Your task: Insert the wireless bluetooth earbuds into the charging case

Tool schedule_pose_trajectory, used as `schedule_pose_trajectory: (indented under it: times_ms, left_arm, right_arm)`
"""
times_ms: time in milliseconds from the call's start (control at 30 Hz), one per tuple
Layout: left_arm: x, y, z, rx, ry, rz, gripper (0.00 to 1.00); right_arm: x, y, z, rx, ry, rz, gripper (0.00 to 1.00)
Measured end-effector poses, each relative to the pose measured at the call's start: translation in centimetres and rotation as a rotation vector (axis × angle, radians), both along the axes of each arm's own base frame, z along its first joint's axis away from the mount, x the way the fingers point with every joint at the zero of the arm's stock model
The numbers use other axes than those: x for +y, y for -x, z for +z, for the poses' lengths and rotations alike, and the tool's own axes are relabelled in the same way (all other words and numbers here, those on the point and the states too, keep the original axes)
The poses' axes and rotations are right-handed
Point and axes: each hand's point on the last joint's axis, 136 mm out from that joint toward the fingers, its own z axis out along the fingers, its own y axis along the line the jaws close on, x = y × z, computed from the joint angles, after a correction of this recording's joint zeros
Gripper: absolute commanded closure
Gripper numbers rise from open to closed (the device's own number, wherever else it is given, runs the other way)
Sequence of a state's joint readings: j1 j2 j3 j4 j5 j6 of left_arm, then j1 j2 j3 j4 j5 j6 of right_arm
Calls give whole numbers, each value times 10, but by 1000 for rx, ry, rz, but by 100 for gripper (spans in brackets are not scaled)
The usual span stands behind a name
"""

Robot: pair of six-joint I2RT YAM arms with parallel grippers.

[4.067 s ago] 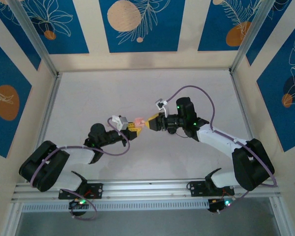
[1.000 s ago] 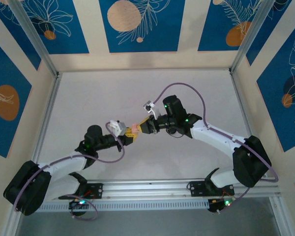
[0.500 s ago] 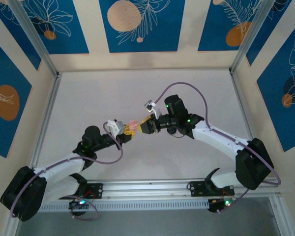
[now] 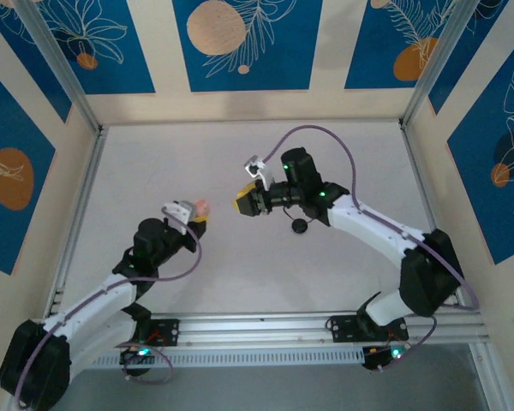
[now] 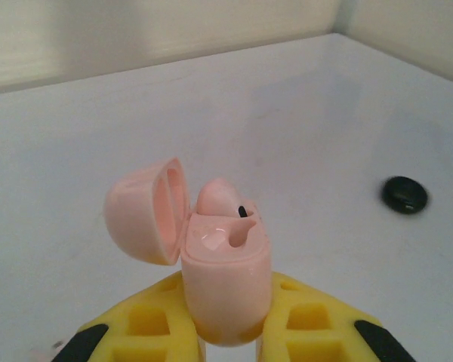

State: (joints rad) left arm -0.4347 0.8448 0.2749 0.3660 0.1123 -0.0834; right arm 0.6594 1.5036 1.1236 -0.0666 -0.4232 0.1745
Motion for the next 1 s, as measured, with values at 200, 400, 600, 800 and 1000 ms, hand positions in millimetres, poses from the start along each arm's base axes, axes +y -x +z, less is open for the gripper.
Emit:
schedule_pose_trajectory:
  times_ms: [200, 400, 600, 800, 1000]
  left_arm:
    - [56, -8, -5, 83, 57, 234, 85]
    - [101, -10, -10, 147, 149, 415, 86]
    - [124, -6, -21, 200, 226, 499, 86]
    - [129, -4, -27, 233, 276, 511, 86]
    - [127, -2, -29, 240, 301, 501, 85]
  right_arm:
    - [42, -29, -47, 69, 129, 27, 61]
    - [81, -53, -96, 142, 215, 48, 61]
    - [112, -60, -140, 195, 276, 78, 62]
    - [140, -70, -167, 189, 319, 99, 62]
    - [152, -72, -190, 174, 371, 113, 61]
